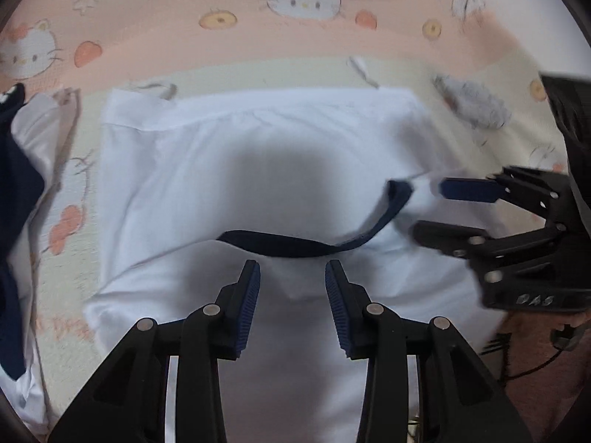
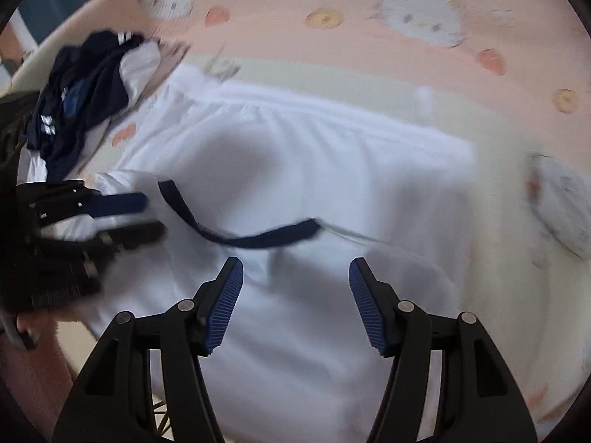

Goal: Fold clothes

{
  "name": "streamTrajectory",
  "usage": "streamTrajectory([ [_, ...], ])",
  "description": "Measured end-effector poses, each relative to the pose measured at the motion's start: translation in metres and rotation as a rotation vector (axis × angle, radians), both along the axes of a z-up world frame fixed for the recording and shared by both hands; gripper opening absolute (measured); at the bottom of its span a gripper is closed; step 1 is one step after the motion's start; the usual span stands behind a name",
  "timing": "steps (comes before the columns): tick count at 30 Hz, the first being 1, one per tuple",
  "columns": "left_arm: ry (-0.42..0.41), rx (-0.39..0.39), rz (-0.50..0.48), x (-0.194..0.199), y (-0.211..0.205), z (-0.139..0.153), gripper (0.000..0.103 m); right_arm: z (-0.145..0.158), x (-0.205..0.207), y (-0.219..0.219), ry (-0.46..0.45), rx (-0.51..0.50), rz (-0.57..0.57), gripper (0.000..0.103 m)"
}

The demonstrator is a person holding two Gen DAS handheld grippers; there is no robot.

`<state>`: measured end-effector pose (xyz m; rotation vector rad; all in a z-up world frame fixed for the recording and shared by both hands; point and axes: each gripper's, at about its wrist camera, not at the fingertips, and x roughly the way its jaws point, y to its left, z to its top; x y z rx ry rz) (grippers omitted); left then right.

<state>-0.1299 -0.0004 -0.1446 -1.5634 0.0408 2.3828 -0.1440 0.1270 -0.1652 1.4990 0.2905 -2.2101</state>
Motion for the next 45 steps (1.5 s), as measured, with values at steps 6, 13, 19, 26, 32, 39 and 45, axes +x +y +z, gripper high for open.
streamTrajectory([
  [6, -0.009, 0.028, 0.077, -0.016, -0.009, -0.006, 0.039, -0.018, -0.008, 0.013, -0.037, -0.073, -0.065, 0.060],
  [13, 0.002, 0.090, 0.131, -0.026, -0.026, -0.009, 0.040, -0.007, -0.023, 0.058, -0.024, -0.140, -0.219, 0.059],
  [19, 0.048, 0.169, 0.098, -0.007, -0.026, 0.013, 0.042, 0.012, -0.017, 0.090, 0.004, -0.217, -0.293, 0.056],
  [26, 0.023, 0.173, 0.081, 0.016, -0.010, 0.020, 0.042, 0.030, 0.009, 0.069, 0.028, -0.152, -0.222, 0.056],
  [32, 0.016, 0.065, 0.096, 0.051, 0.013, 0.014, 0.043, 0.012, 0.054, 0.058, -0.021, 0.006, -0.212, 0.056],
  [39, -0.062, -0.005, 0.043, 0.072, -0.015, 0.010, 0.044, 0.018, 0.067, 0.103, 0.009, 0.107, -0.339, 0.058],
  [45, -0.012, 0.003, 0.053, 0.086, -0.017, 0.026, 0.044, 0.034, 0.078, 0.106, 0.046, 0.070, -0.320, 0.058],
])
